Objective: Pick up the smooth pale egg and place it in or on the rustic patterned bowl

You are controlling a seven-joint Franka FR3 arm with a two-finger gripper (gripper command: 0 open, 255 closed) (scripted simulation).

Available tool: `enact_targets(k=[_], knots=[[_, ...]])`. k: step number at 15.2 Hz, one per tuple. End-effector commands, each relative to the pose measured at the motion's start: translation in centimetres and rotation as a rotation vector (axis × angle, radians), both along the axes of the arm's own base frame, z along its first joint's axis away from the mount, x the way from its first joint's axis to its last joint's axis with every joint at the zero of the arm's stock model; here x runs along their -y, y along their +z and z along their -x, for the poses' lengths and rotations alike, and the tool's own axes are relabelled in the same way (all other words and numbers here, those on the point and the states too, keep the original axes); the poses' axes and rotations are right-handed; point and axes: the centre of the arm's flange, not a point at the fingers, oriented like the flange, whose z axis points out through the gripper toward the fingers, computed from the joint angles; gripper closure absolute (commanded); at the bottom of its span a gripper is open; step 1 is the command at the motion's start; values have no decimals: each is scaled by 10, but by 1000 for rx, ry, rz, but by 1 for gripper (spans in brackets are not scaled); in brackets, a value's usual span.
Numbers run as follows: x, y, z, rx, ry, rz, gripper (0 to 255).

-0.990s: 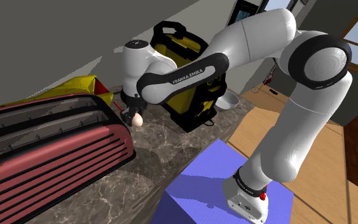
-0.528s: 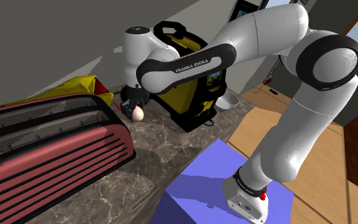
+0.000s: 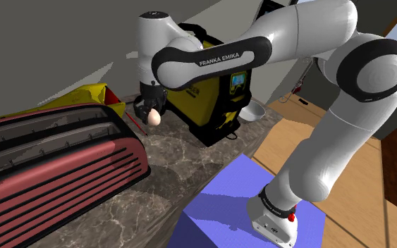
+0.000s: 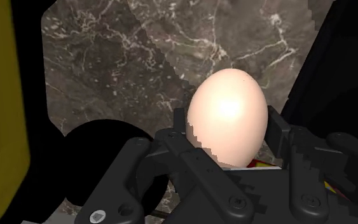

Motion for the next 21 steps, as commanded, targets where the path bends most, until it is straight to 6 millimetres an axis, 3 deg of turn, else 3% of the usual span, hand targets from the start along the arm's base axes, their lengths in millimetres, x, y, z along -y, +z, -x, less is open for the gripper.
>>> enact_targets(k=[1, 13, 21], knots=[[1, 10, 0, 0, 0, 0, 255], [1, 71, 1, 0, 0, 0, 255], [58, 70, -88, 0, 0, 0, 255]])
